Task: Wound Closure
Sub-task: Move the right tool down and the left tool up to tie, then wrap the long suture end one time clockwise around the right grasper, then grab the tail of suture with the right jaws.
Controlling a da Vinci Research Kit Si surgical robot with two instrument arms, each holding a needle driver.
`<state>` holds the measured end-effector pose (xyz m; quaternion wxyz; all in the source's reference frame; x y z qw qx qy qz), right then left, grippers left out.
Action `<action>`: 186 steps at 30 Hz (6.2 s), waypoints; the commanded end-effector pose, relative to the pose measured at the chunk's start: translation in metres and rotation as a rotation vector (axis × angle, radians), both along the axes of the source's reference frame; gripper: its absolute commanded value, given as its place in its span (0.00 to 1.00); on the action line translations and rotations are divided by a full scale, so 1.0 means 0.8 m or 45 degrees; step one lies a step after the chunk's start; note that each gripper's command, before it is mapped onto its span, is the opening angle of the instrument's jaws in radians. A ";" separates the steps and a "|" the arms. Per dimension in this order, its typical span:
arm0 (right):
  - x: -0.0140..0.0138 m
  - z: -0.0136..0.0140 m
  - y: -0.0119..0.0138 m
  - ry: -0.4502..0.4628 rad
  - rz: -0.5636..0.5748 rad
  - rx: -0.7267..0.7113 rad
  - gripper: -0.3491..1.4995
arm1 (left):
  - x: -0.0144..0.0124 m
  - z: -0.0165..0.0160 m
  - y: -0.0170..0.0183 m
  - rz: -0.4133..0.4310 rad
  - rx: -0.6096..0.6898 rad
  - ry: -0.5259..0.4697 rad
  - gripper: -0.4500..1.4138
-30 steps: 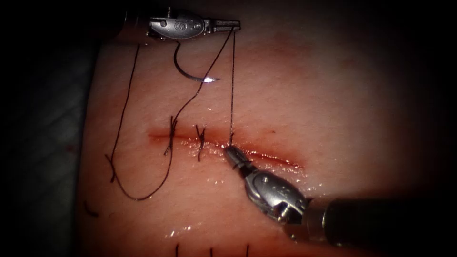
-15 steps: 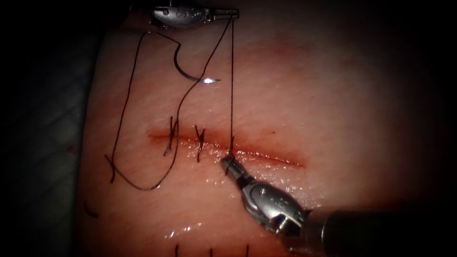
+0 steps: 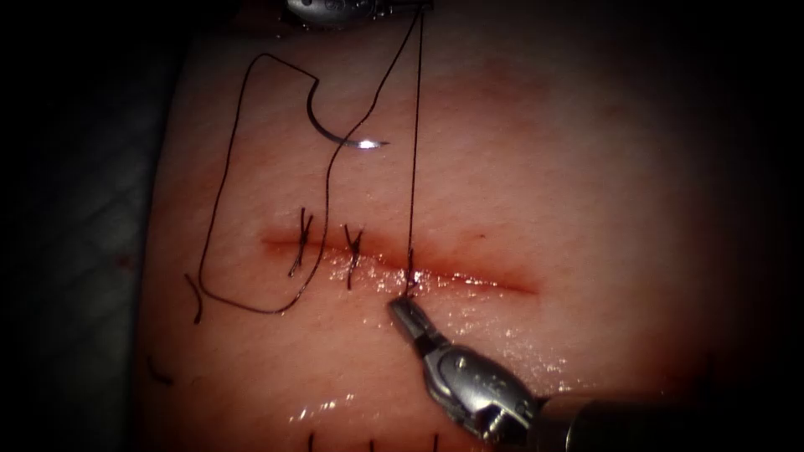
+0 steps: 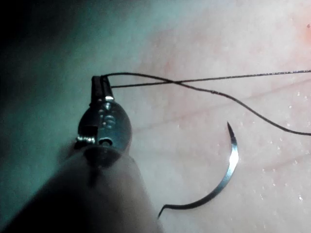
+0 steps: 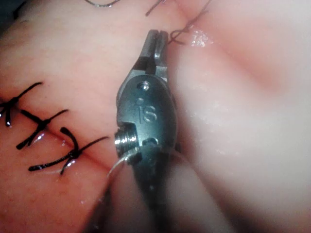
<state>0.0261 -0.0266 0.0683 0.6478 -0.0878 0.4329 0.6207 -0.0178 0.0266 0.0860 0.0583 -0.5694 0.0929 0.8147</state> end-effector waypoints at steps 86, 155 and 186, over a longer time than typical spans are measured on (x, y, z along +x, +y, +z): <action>0.0019 -0.0036 0.0161 0.455 -0.949 -0.465 0.00 | 0.0075 -0.0374 -0.0315 0.346 0.155 -0.150 0.00; -0.0030 -0.0036 0.0234 0.977 -1.613 -0.472 0.00 | 0.0043 -0.0161 -0.0314 0.386 0.187 -0.148 0.00; 0.0008 0.0012 0.0172 0.243 -2.550 -0.563 0.67 | 0.0057 -0.0157 -0.0328 0.397 0.221 -0.147 0.00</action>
